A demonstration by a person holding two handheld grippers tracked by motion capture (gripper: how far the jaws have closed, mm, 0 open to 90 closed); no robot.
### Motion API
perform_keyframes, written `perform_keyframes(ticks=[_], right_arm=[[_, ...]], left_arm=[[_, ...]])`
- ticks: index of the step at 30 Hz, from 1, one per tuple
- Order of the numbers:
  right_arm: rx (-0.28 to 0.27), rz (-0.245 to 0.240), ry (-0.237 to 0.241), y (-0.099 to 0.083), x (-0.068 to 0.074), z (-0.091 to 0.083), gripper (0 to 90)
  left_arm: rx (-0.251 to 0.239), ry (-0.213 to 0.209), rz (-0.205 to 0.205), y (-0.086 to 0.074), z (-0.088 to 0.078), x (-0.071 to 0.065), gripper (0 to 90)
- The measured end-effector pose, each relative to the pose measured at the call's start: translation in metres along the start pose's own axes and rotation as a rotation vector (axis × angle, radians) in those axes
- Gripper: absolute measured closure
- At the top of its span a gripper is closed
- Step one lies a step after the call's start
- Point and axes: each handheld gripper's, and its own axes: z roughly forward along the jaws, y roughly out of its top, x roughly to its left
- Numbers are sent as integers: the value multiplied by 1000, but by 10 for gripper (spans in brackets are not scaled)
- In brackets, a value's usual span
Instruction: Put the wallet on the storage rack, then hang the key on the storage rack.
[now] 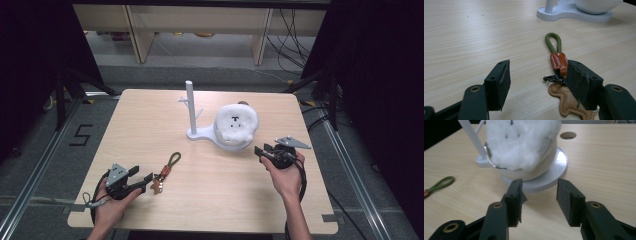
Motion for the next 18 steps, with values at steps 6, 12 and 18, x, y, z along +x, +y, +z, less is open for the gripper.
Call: perform_keyframes(ticks=[6, 12, 18], right_arm=[[61, -26, 15, -23, -1, -1, 688], [145, -15, 25, -31, -7, 0, 735], [191, 12, 26, -28, -10, -9, 718]], left_arm=[[19, -3, -8, 5, -3, 0, 345], [156, -30, -7, 30, -1, -1, 367], [389, -37, 76, 67, 9, -2, 394]])
